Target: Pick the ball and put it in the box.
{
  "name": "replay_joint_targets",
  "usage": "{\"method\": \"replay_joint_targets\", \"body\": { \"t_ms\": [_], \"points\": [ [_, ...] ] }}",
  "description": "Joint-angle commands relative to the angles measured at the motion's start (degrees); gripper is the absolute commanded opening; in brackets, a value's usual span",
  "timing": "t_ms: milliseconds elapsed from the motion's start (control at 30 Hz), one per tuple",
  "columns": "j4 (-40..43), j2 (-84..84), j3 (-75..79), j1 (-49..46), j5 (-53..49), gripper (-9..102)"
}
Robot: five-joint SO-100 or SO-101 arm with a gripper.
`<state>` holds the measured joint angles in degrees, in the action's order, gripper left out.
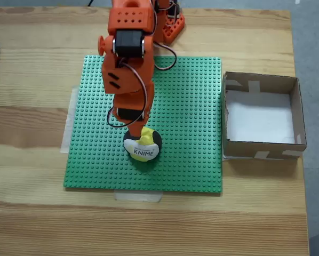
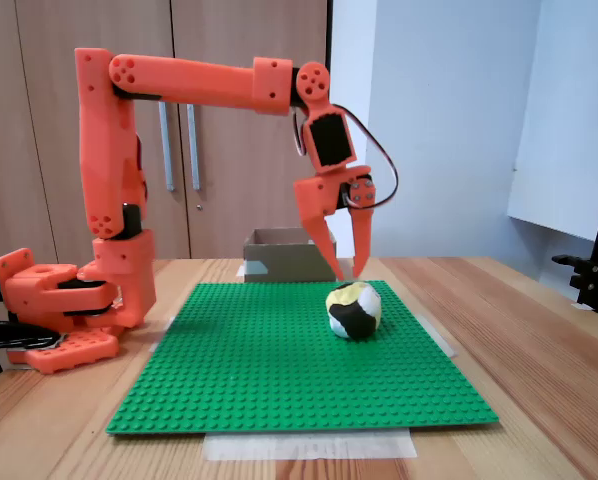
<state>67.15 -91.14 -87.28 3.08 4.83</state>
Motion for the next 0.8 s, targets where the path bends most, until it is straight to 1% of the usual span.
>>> {"method": "replay_joint_targets", "body": {
  "t_ms": [0, 67, 300, 400, 767],
  "points": [
    [0.35, -0.09, 1.85, 0.18, 0.79, 17],
    [0.35, 0.00, 1.14, 0.18, 0.97, 23],
    [-0.18, 0.18, -1.05, 0.62, 0.88, 31],
    [-0.35, 0.26, -2.11, 0.79, 1.05, 36],
    [-0.62, 1.49, -3.43, 1.23, 2.46, 39]
  ]
}}
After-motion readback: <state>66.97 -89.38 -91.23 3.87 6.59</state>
